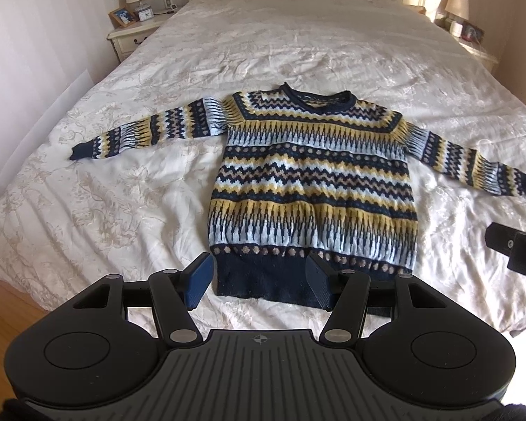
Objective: Fold small clothes
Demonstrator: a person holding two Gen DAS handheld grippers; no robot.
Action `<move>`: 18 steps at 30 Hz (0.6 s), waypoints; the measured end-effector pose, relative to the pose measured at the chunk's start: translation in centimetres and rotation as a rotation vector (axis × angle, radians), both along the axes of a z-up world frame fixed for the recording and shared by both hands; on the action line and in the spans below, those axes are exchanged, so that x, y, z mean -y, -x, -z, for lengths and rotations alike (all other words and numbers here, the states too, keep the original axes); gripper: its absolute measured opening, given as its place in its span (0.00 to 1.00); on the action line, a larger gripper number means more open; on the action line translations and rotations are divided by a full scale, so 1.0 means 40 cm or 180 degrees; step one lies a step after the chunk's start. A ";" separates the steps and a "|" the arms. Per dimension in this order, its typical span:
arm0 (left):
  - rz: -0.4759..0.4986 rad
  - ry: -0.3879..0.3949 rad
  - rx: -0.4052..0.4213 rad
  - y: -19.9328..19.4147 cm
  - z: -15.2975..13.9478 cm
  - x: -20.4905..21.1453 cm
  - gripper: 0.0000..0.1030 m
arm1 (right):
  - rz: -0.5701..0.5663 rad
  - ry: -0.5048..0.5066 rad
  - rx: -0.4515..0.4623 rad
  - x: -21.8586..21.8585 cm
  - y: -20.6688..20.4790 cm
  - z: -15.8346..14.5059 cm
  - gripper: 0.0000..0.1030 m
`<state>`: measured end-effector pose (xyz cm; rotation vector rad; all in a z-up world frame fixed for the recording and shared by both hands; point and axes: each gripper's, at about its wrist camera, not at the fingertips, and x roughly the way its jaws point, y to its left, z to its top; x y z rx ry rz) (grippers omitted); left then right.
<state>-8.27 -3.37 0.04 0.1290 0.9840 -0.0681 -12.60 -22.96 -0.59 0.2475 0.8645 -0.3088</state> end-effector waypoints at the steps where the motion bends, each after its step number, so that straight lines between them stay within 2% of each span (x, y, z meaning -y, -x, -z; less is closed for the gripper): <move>1: -0.0014 0.0001 0.0009 0.000 -0.001 -0.002 0.56 | 0.0001 0.0000 0.0002 0.000 0.000 0.000 0.99; 18: -0.0135 0.0021 0.0077 -0.014 -0.012 -0.035 0.56 | -0.0134 0.0016 0.0012 -0.025 -0.019 -0.004 0.99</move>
